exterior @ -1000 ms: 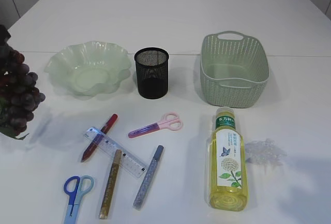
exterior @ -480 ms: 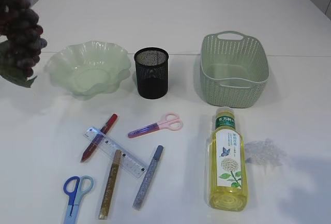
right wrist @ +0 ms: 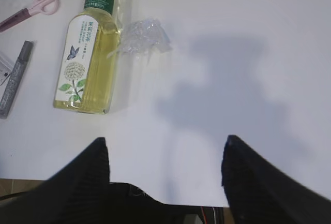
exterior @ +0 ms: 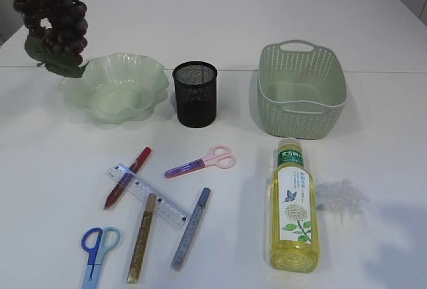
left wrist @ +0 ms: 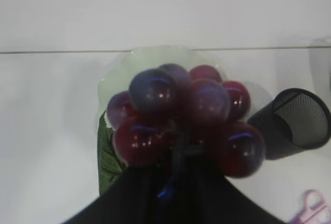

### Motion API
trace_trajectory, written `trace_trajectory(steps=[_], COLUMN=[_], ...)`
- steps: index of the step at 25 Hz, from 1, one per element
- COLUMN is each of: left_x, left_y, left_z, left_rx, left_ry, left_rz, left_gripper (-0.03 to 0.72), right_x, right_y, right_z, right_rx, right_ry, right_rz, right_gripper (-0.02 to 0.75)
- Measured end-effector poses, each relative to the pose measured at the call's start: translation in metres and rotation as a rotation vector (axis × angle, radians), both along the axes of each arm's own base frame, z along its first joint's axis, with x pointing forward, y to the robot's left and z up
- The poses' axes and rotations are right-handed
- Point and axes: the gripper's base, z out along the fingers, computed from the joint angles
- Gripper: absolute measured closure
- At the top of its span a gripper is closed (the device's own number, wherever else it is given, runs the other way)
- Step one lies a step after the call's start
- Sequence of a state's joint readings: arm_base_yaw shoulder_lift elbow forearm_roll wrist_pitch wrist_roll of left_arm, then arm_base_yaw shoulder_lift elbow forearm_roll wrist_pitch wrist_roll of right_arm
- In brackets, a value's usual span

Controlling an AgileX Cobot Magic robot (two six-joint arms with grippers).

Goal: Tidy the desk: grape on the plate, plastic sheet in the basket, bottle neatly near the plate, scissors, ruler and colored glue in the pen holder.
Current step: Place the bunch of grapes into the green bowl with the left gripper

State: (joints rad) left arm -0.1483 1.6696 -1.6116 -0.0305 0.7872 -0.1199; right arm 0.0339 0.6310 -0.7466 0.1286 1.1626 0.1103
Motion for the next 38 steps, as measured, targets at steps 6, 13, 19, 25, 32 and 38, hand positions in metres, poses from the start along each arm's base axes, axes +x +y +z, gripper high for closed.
trace_trajectory(steps=[6,13,19,25,32,38], left_x=[0.040,0.074,0.092,0.103,0.111,0.111], left_y=[-0.006,-0.011,-0.014,-0.015,-0.016,-0.016], left_z=[-0.041,-0.095,-0.135,-0.165,-0.199,-0.217], left_rx=[-0.021,-0.029,-0.026,-0.025,-0.020,-0.014], left_ry=[-0.048,-0.051,-0.037,-0.037,-0.013,0.039], left_rz=[0.007,0.016,0.021,0.025,0.028,0.028], left_gripper=[0.573,0.568,0.565,0.565,0.564,0.540], right_x=[-0.004,-0.006,-0.007,-0.007,-0.007,-0.007], right_y=[0.000,0.000,0.000,0.000,-0.001,-0.002], right_z=[-0.002,-0.004,-0.004,-0.004,-0.004,-0.004], right_rx=[-0.005,-0.007,-0.007,-0.009,-0.021,-0.032], right_ry=[0.048,0.084,0.085,0.086,0.086,0.085], right_rz=[0.006,0.010,0.010,0.010,0.007,0.004], right_gripper=[0.209,0.209,0.209,0.209,0.210,0.210])
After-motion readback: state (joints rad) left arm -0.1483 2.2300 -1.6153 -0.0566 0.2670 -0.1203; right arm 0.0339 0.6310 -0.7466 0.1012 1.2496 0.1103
